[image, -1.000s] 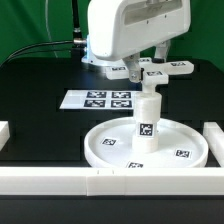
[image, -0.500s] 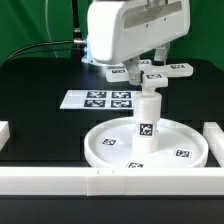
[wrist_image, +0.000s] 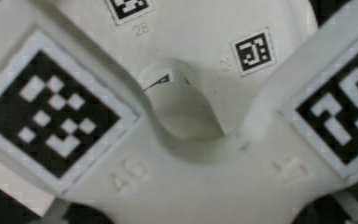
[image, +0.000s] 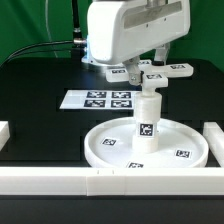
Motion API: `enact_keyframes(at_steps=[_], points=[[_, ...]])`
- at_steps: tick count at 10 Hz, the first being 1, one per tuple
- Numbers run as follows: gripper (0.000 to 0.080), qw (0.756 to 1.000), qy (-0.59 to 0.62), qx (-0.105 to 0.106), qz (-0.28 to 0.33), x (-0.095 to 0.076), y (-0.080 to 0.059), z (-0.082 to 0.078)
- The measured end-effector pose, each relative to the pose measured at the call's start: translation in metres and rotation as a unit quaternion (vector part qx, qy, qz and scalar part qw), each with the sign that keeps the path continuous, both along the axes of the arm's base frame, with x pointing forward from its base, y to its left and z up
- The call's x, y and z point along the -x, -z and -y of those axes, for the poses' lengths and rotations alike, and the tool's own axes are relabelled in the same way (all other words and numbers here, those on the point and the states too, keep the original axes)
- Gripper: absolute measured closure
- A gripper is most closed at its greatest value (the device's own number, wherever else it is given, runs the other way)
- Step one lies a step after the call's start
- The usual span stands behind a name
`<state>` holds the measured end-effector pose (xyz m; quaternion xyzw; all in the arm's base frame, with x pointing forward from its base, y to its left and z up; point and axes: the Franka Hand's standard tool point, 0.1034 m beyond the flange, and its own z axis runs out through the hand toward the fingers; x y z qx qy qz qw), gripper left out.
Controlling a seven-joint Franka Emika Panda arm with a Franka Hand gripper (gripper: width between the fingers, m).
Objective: Assemble round table
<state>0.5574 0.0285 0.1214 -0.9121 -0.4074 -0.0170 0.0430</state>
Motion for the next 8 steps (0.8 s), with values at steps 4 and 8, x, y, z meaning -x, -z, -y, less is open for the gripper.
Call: enact_keyframes(at_steps=[4, 8], points=[[0.0350, 1.000, -0.006, 0.000, 0.001, -0.0004, -0.0001, 0.0009], [0.0350, 1.000, -0.025, -0.001, 0.001, -0.0018, 0.0037, 0.0010]])
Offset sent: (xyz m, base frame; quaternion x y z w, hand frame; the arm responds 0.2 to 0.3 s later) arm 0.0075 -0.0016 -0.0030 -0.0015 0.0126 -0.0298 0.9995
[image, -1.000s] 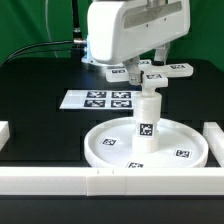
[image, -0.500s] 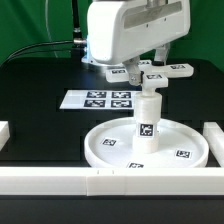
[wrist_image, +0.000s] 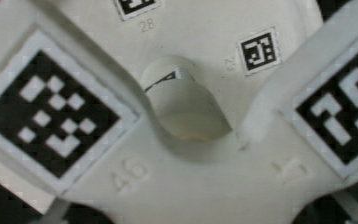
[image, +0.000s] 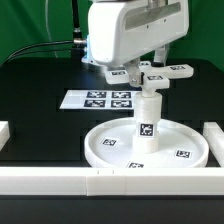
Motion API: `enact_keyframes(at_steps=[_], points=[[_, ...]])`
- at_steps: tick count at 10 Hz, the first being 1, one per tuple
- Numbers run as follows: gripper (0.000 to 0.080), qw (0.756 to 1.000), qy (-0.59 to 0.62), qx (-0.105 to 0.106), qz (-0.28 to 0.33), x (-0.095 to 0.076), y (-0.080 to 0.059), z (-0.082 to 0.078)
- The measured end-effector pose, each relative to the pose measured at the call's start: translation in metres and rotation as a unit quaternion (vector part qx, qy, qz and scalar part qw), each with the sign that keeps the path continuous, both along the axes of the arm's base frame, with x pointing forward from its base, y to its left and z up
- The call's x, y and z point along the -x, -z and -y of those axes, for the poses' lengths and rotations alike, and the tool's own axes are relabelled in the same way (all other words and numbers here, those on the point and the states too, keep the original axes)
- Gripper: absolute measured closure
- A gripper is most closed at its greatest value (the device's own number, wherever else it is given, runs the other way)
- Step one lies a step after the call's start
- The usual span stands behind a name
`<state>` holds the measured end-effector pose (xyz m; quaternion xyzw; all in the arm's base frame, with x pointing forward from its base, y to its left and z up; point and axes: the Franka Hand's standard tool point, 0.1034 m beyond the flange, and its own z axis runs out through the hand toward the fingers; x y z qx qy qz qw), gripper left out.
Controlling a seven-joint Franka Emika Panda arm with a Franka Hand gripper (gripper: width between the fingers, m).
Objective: Assemble round table
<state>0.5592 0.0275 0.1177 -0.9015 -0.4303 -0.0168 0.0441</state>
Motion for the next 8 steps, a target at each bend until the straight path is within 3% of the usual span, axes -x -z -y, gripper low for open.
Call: enact_keyframes(at_steps=[6, 8], points=[[0.0350, 1.000, -0.015, -0.002, -0.008, 0.006, 0.020, 0.001], [0.0350, 1.000, -0.015, -0.001, 0.001, 0.004, 0.020, 0.001]])
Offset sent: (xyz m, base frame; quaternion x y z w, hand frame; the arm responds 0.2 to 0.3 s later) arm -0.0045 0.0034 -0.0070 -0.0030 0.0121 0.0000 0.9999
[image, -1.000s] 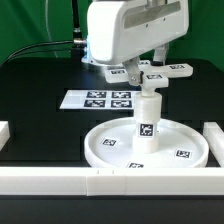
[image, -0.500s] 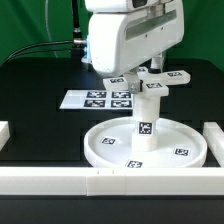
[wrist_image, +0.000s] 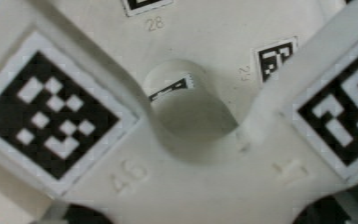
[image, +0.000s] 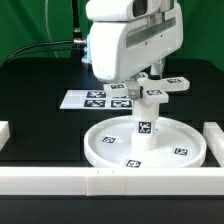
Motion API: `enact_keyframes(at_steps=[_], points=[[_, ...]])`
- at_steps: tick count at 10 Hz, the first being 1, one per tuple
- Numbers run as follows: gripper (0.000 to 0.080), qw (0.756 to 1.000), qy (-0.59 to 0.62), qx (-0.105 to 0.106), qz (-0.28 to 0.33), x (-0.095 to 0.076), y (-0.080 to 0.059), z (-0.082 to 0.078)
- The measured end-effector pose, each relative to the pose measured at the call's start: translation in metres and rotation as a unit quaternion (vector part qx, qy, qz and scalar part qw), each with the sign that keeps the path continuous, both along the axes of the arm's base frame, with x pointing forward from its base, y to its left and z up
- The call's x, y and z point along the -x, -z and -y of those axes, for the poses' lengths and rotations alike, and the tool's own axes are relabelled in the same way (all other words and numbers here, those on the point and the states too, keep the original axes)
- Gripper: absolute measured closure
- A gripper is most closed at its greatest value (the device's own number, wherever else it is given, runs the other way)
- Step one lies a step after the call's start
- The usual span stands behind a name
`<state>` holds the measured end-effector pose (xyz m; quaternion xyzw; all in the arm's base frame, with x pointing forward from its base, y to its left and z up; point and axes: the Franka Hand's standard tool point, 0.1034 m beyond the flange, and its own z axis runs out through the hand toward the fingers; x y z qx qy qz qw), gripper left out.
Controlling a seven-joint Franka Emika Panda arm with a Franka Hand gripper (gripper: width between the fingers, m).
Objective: Assemble round table
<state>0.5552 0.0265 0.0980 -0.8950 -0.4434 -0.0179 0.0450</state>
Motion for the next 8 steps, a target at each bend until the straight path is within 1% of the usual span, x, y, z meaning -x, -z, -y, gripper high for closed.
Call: enact_keyframes(at_steps=[8], points=[[0.0350, 1.000, 0.005, 0.000, -0.001, 0.0000, -0.0001, 0.0000]])
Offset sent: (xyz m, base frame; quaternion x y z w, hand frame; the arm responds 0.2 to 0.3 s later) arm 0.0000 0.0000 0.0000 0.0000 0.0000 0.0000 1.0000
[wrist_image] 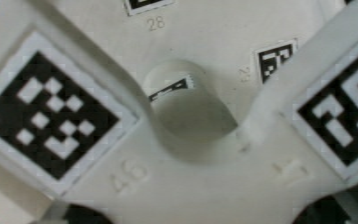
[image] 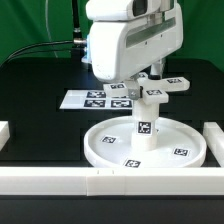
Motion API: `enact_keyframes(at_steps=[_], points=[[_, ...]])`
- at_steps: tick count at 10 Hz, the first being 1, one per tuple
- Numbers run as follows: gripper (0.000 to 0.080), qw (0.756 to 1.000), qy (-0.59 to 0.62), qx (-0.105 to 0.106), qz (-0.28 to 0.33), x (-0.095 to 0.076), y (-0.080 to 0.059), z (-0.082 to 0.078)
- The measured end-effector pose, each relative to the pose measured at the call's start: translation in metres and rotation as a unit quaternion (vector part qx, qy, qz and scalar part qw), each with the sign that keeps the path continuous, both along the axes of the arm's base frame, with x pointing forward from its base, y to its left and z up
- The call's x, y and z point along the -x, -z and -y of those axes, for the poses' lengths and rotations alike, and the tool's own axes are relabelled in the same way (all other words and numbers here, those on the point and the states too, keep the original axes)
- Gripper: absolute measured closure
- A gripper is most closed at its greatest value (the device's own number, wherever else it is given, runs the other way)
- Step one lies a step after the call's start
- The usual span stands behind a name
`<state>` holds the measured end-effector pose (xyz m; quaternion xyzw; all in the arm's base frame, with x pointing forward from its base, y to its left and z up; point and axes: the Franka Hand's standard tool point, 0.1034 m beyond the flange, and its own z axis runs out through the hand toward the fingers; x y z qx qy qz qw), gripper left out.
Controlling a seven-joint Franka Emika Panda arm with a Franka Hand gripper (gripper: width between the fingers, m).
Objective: Assemble round table
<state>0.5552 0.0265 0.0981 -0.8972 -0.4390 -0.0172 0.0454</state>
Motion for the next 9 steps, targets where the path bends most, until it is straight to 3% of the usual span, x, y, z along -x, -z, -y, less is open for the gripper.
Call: enact_keyframes(at_steps=[3, 4, 6, 9], points=[[0.0350, 1.000, 0.025, 0.000, -0.002, -0.0001, 0.0000, 0.0001], [0.0350, 0.995, 0.096, -0.003, -0.009, 0.0001, 0.0002, -0.0005], [0.0350, 0.980, 0.201, -0.006, -0.015, -0.0001, 0.0006, -0.0006], [0.0350, 0.936, 0.350, -0.012, -0.030, 0.0003, 0.0010, -0.0043]])
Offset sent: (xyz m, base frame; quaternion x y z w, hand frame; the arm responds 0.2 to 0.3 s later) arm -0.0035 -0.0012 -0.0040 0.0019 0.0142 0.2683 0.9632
